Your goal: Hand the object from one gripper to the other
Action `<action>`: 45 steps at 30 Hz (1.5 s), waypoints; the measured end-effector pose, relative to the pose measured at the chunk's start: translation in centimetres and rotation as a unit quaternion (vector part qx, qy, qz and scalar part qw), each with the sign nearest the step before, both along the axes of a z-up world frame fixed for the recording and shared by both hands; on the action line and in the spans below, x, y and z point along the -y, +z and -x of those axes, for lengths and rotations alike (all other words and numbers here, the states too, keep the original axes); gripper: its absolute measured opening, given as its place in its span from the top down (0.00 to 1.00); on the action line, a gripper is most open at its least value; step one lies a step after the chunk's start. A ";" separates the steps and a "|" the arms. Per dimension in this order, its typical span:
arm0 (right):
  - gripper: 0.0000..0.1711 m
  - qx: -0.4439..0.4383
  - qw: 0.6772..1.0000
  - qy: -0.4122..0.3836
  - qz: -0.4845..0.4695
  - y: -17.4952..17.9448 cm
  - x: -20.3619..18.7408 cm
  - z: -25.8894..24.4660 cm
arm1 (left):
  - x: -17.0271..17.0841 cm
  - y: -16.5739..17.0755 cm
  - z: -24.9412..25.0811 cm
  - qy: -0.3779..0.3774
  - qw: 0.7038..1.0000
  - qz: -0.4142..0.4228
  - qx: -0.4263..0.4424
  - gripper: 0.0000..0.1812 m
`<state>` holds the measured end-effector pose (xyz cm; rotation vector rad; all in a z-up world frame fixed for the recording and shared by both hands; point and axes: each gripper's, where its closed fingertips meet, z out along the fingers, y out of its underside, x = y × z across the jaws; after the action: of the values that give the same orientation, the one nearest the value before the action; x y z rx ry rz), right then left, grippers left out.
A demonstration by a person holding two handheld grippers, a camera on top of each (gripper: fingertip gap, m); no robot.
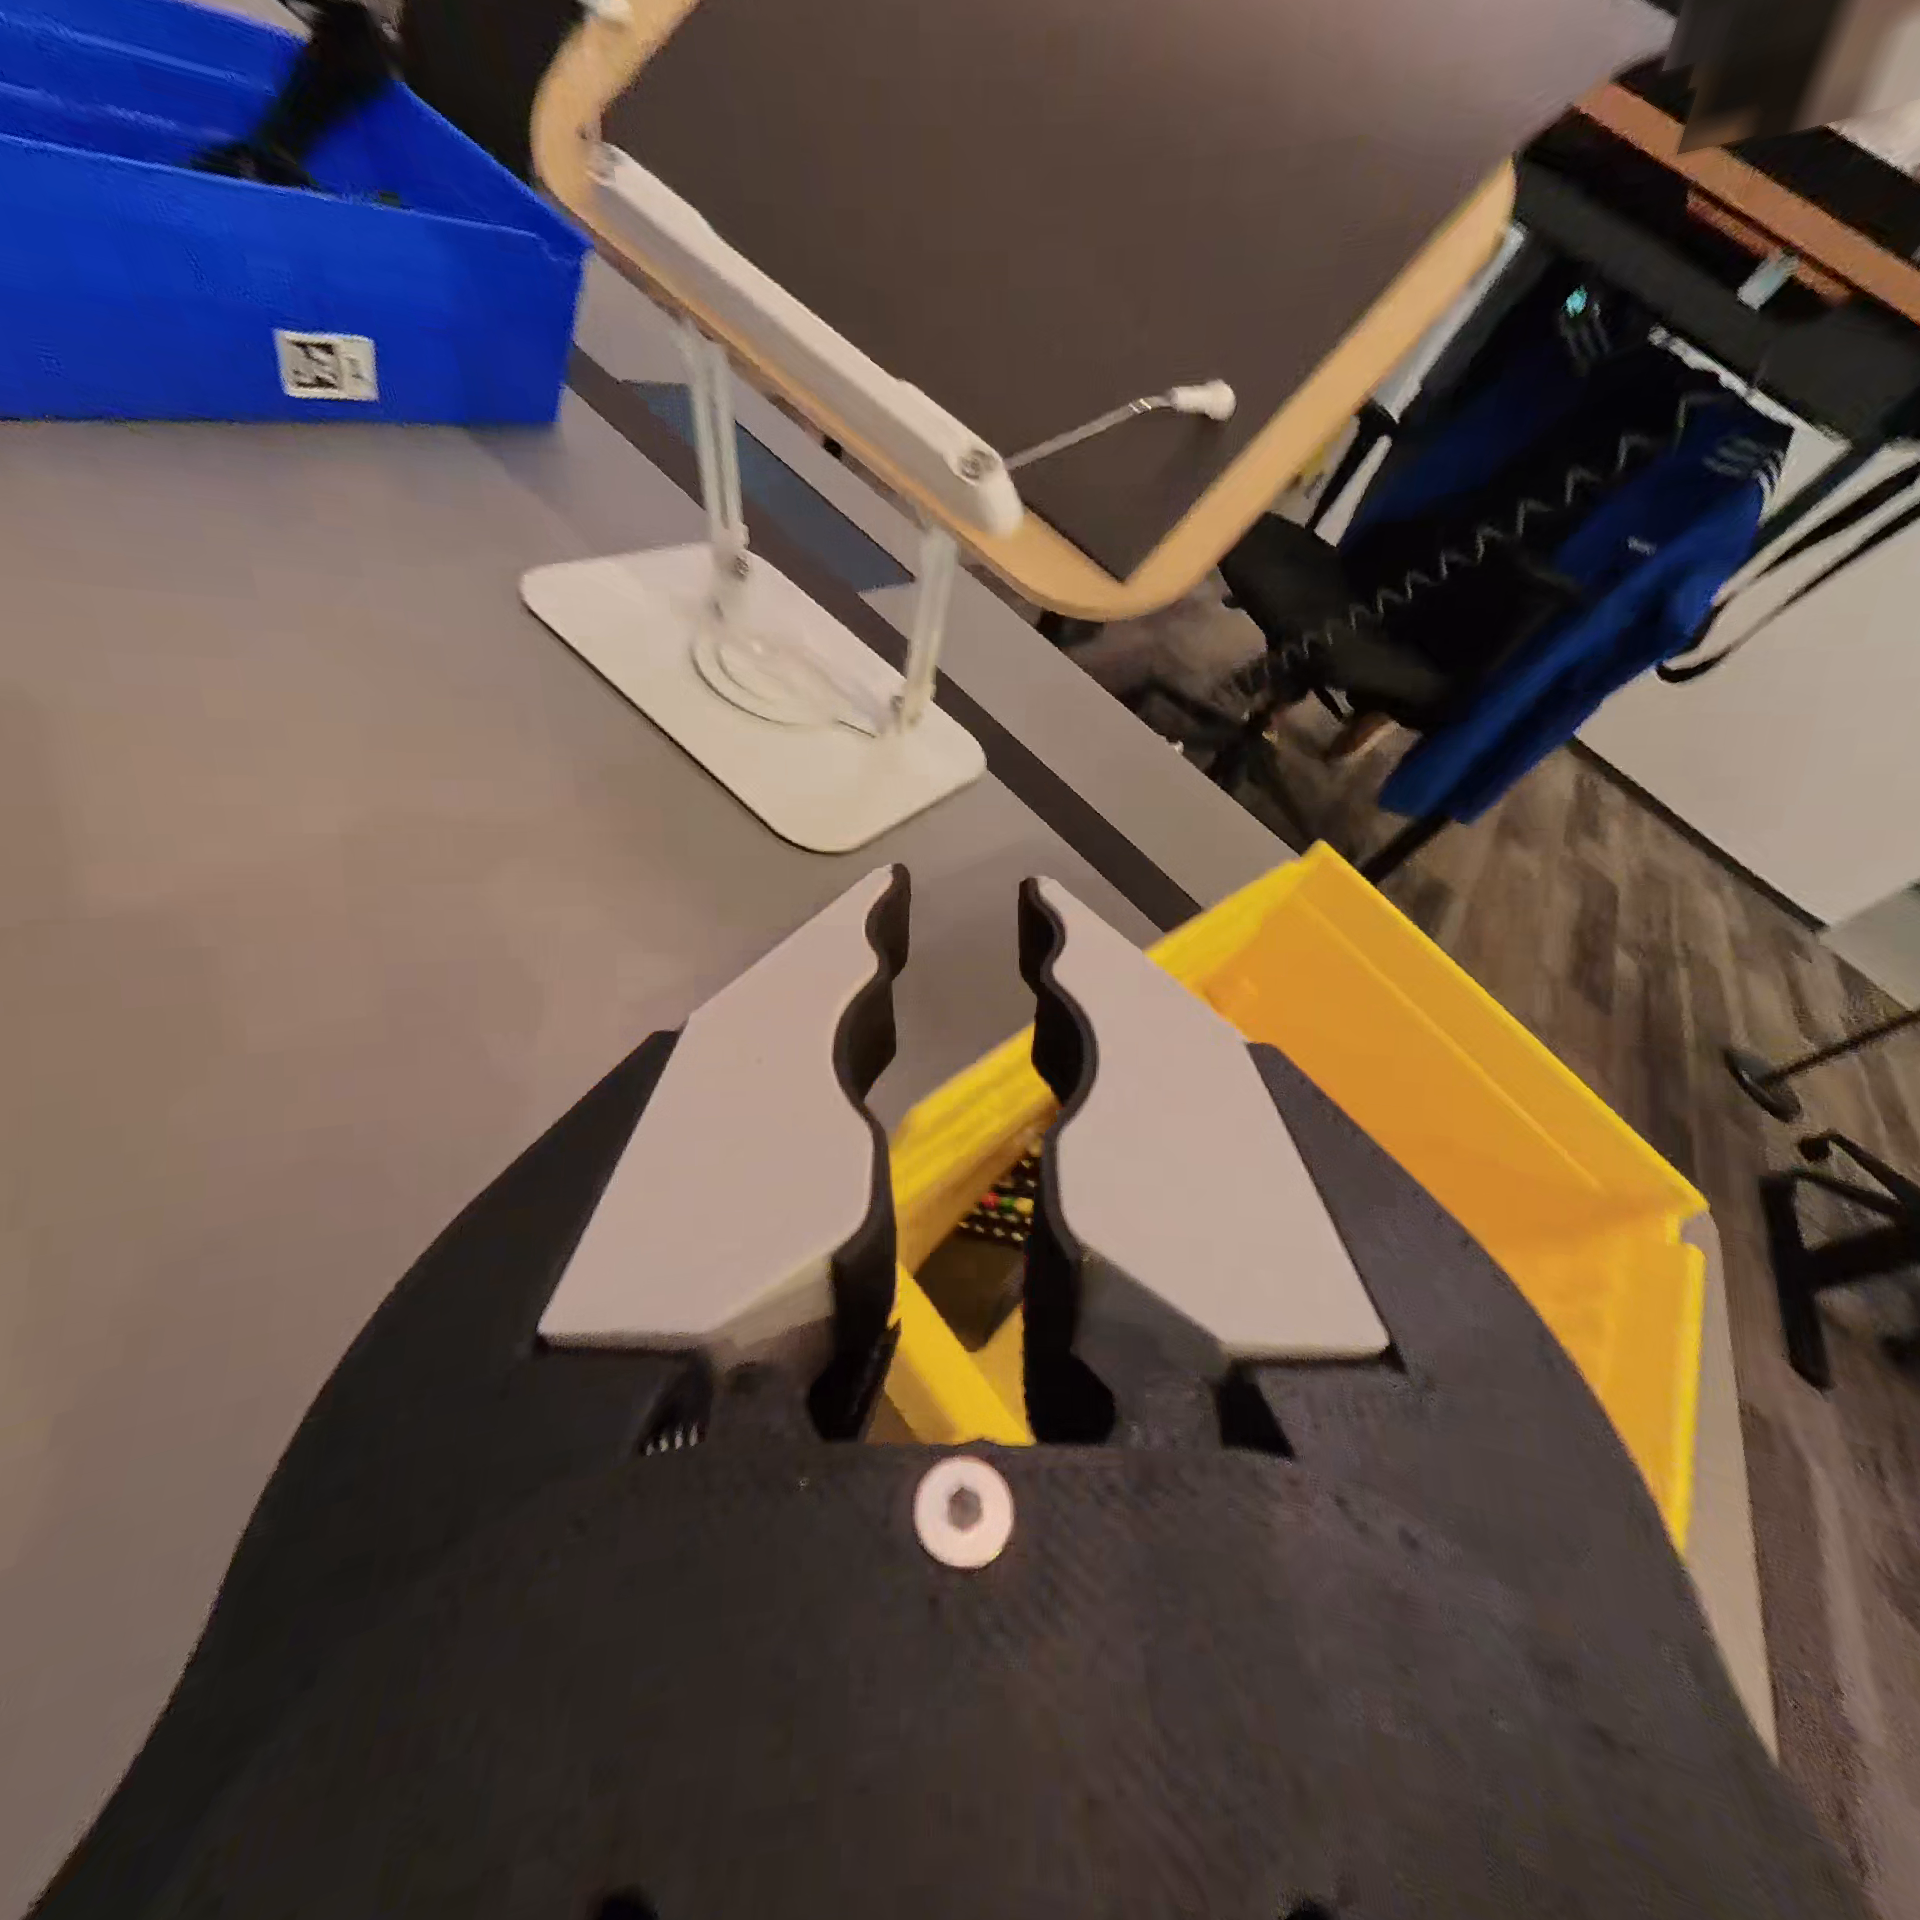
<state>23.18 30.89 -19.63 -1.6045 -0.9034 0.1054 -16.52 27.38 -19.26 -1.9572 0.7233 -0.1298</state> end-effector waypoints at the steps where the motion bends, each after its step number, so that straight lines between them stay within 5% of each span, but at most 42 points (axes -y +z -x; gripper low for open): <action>1: 0.89 0.001 1.000 0.007 -0.010 0.1 0.4 0.6 | -0.5 0.1 1.6 0.022 1.000 0.002 -0.003 0.79; 8: 0.90 -0.013 0.997 0.056 -0.043 -1.2 1.8 5.5 | -4.3 -2.9 9.6 0.104 0.992 0.064 -0.035 0.77; 15: 0.92 -0.002 0.993 0.100 -0.058 -4.0 2.2 9.8 | -7.8 -9.1 13.2 0.126 0.970 0.161 -0.128 0.84; 23: 0.92 0.002 0.993 0.103 -0.057 -5.5 1.9 10.1 | -11.7 -12.8 14.5 0.155 0.948 0.255 -0.111 0.83; 28: 0.92 0.005 0.993 0.106 -0.051 -6.2 1.8 9.9 | -10.9 -14.4 14.4 0.150 0.937 0.304 -0.079 0.98; 45: 0.93 0.019 0.993 0.113 -0.035 -7.6 1.9 9.6 | -6.6 -0.4 14.7 0.133 0.979 0.139 -0.069 0.98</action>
<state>13.59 28.95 -27.20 -1.4390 -1.1058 0.1987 -31.18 33.96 -19.64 -2.3294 0.5471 0.0727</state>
